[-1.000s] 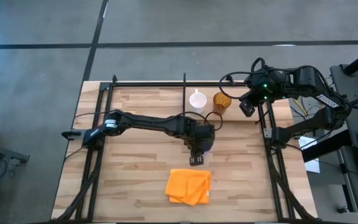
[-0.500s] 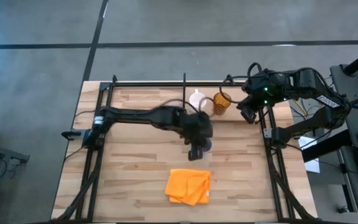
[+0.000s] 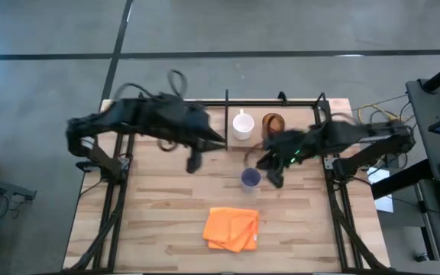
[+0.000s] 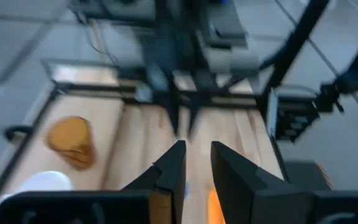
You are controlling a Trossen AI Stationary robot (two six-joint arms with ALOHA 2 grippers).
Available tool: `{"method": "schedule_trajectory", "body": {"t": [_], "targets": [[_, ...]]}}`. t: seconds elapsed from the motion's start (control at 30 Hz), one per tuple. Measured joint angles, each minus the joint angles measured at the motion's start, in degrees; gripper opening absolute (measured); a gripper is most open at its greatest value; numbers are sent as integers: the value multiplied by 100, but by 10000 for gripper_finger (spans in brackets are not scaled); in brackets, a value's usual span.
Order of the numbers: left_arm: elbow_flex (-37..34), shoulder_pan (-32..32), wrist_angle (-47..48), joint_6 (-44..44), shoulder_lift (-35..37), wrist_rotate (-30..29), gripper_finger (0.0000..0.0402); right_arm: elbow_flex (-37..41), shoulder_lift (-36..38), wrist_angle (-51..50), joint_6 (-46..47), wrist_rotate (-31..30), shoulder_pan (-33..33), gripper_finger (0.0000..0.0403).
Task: Stack small to large cups/mugs on shelf
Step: Put the purple cup on the shelf
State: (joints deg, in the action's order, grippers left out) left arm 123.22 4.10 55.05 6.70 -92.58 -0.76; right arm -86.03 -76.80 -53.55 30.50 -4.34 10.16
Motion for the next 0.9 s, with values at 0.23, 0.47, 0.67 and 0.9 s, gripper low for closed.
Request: {"method": "schedule_trajectory", "body": {"t": [0.23,0.47,0.67,0.9], "targets": [[-70,0,218,2,767,-673,61,307,-690,-6,911,-32,298,63],[-112,-2,673,13,1098,-1558,61,209,-1226,-5,1134,-26,360,63],[-118,0,778,13,1098,-1610,61,196,-1684,-177,1528,-22,360,63],[-118,-2,772,-9,1089,-1610,61,198,-2186,-481,1898,-20,360,63]]}}
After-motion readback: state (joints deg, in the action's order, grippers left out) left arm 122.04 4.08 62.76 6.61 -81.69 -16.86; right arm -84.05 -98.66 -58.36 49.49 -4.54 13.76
